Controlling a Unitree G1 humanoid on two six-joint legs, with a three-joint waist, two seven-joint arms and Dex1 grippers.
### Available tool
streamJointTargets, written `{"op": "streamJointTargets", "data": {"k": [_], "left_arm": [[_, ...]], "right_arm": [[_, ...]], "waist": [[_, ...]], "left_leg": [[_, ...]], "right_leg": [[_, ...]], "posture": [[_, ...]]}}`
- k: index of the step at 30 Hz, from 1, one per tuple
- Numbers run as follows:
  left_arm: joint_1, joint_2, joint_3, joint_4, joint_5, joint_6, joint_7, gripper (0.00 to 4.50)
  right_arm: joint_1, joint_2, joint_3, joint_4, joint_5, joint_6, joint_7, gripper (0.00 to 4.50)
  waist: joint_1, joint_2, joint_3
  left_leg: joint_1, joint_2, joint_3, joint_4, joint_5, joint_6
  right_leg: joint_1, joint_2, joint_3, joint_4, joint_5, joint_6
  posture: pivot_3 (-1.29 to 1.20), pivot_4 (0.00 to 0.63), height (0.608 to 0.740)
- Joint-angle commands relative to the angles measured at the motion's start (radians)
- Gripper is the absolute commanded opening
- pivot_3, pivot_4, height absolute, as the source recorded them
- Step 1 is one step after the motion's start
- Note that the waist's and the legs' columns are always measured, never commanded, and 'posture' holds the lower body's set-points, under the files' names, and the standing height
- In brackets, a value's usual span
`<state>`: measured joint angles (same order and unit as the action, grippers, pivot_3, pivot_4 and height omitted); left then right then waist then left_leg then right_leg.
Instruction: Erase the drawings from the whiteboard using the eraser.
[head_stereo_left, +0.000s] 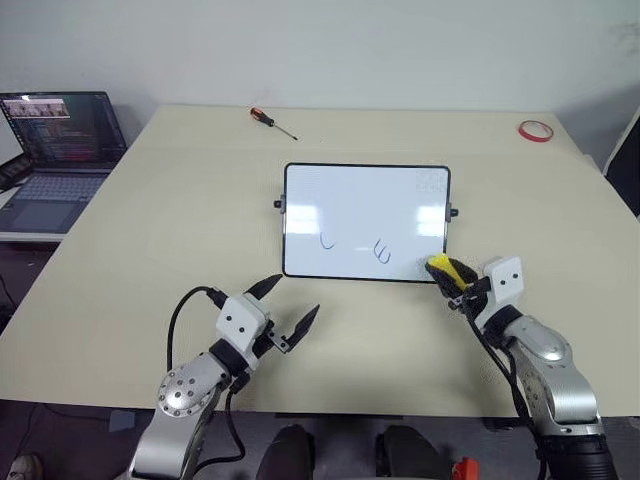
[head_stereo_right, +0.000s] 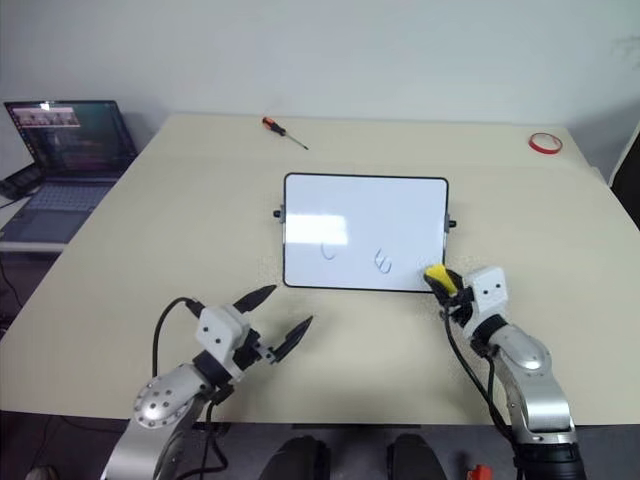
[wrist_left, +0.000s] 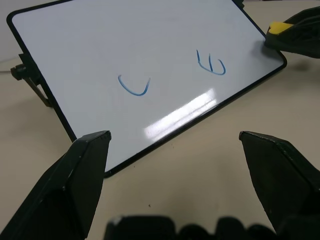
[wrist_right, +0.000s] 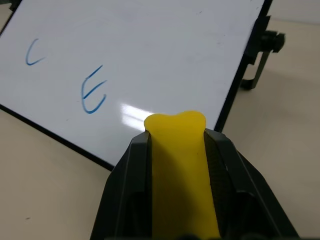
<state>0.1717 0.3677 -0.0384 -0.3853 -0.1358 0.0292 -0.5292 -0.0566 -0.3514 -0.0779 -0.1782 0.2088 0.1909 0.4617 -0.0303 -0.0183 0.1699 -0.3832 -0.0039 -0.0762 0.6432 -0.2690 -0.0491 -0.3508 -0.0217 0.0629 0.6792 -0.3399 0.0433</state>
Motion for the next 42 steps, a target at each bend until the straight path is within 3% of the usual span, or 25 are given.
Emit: {"op": "streamJointTargets", "data": {"k": [1, 13, 23, 34, 42], "left_arm": [[0.011, 0.0, 0.003, -0.051, 0.007, -0.022, 0.017, 4.5], [0.02, 0.005, 0.014, -0.065, 0.01, -0.018, 0.044, 4.5], [0.009, 0.013, 0.018, -0.025, 0.012, -0.051, 0.038, 4.5], [-0.027, 0.009, 0.007, 0.026, 0.015, -0.088, 0.03, 4.5], [-0.028, -0.007, -0.004, 0.011, 0.025, -0.085, 0.044, 4.5]], "right_arm": [[-0.017, -0.019, -0.017, 0.029, -0.013, -0.085, 0.019, 1.12], [0.013, -0.129, 0.082, 0.09, -0.105, -0.483, 0.201, 1.12], [-0.111, -0.087, 0.134, 0.201, -0.197, -0.527, 0.135, 1.12], [-0.394, 0.035, 0.199, 0.454, -0.229, -0.502, 0.098, 1.12], [-0.423, 0.06, 0.198, 0.517, -0.225, -0.414, 0.073, 1.12]], "waist": [[0.0, 0.0, 0.0], [0.0, 0.0, 0.001], [-0.001, 0.0, 0.001], [0.001, 0.0, 0.001], [0.0, 0.0, 0.001]], "left_leg": [[-0.001, 0.0, 0.0, 0.0, 0.0, 0.0], [-0.001, 0.0, 0.001, 0.0, 0.0, 0.0], [0.0, 0.0, 0.001, 0.001, 0.0, 0.0], [0.0, 0.0, 0.001, 0.001, 0.0, 0.0], [0.0, 0.0, 0.001, 0.001, 0.0, 0.0]], "right_leg": [[-0.001, 0.0, 0.0, 0.0, 0.0, 0.0], [-0.001, 0.0, 0.0, -0.001, 0.0, 0.0], [-0.001, 0.0, 0.0, 0.001, 0.0, 0.0], [-0.001, 0.0, 0.0, 0.001, 0.0, -0.001], [-0.001, 0.0, 0.0, 0.001, 0.0, -0.001]], "posture": [[0.0, 0.15, 0.74], [0.0, 0.15, 0.74], [0.0, 0.15, 0.74], [0.0, 0.15, 0.74], [0.0, 0.15, 0.74]]}}
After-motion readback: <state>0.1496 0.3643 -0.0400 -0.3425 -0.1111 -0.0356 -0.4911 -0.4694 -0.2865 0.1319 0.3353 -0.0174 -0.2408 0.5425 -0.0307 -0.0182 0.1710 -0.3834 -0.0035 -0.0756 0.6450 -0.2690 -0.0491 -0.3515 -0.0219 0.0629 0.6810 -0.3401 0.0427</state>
